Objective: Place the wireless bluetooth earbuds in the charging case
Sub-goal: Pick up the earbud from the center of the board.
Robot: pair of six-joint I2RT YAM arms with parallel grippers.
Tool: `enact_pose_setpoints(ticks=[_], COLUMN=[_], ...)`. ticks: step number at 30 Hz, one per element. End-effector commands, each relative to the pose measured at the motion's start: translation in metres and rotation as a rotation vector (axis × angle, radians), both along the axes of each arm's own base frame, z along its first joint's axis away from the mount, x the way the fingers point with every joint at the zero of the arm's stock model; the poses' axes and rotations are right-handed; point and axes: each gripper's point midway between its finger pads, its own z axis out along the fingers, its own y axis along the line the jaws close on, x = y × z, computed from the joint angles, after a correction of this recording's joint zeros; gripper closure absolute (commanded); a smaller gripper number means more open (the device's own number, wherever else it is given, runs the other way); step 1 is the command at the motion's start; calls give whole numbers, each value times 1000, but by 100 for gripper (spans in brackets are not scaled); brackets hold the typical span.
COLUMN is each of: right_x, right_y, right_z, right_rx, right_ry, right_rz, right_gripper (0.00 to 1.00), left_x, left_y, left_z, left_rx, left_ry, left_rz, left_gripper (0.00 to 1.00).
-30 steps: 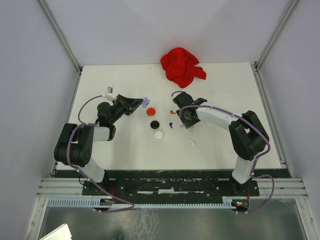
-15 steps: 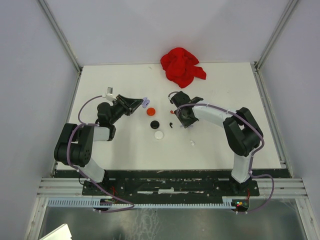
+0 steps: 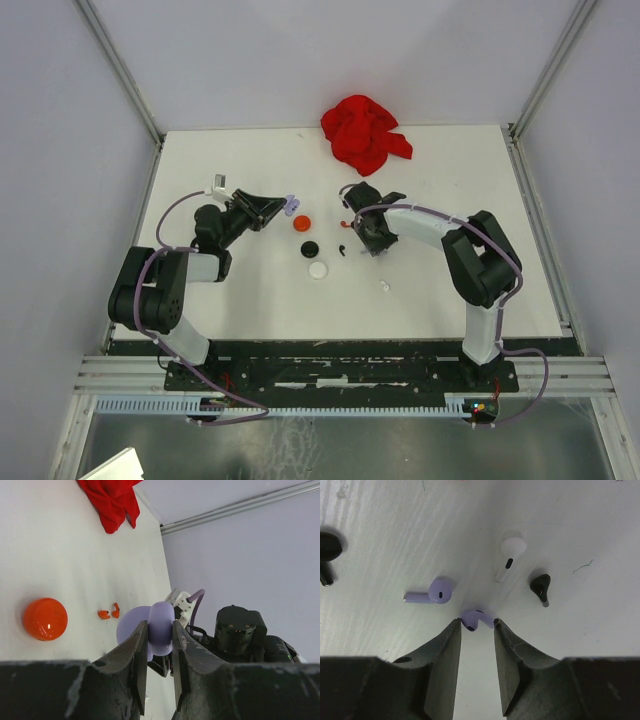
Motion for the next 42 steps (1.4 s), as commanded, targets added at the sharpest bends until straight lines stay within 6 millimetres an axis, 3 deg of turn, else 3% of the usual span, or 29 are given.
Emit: enact_pose_setpoints(ticks=[1, 23, 42], right_x=[12, 31, 25], right_y=[7, -4, -6], right_z=[4, 4, -2], right_rx=[25, 39, 75], right_ry=[-22, -50, -7], right_rz=[-9, -107, -143], right_gripper=[59, 58, 62], left_x=[0, 0, 0], left_y=[1, 2, 2], left_z=[10, 9, 8], left_rx=[-14, -14, -18], left_ry=[-36, -35, -34], left_rz=[1, 6, 8], left_gripper=[97, 97, 97])
